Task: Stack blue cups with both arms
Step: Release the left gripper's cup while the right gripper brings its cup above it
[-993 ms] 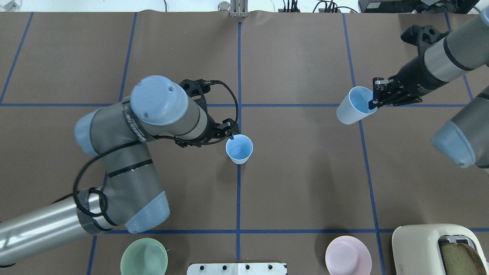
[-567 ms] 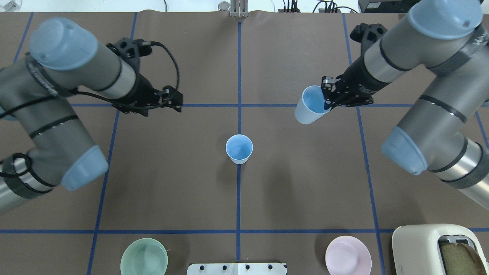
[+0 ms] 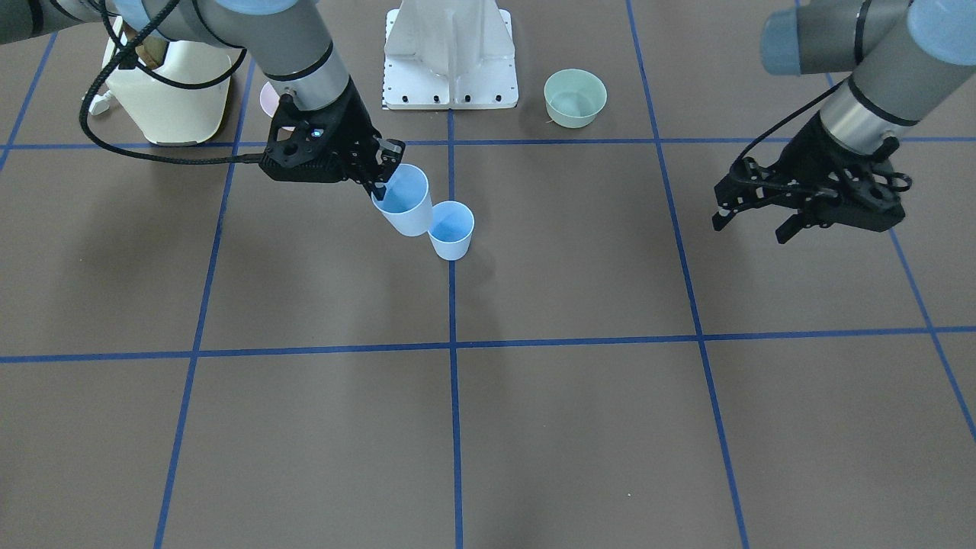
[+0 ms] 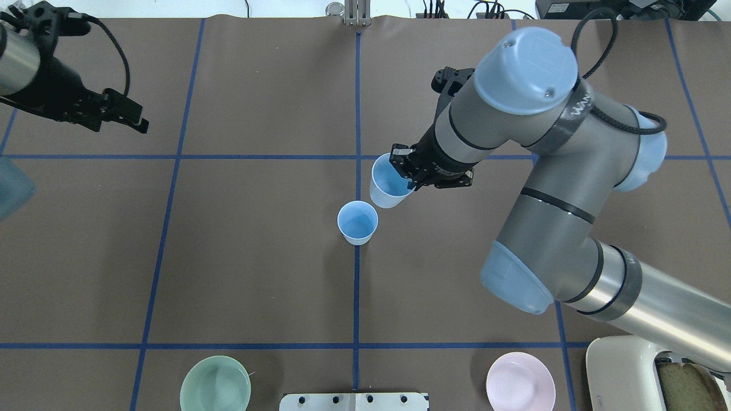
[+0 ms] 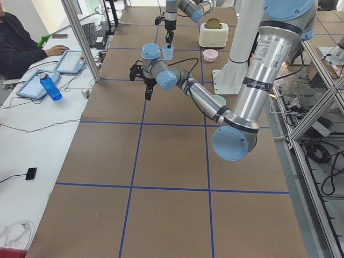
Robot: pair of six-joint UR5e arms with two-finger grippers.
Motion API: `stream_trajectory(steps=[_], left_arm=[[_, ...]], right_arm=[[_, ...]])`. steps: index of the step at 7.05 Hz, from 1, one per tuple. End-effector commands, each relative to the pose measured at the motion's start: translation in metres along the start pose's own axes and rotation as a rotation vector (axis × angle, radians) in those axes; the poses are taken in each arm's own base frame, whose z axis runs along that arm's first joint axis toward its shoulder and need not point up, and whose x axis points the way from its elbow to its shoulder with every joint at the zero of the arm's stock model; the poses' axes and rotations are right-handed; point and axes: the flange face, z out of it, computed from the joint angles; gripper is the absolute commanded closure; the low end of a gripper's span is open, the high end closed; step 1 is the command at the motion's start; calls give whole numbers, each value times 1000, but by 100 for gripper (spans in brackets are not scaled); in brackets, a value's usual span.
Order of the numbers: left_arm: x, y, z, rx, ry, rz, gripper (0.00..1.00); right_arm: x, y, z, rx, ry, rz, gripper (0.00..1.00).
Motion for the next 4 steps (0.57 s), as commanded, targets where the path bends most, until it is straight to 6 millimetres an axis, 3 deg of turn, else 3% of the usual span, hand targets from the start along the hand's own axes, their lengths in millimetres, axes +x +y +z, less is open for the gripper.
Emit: stream_trajectory(steps=[1, 4], left_arm=[[-60, 7, -27, 9, 12, 33, 3], [-82, 5, -50, 48, 24, 14, 3]], right_arm=[[-29, 10, 6, 4, 4, 9, 100], [-36, 22, 27, 20, 29, -5, 100]])
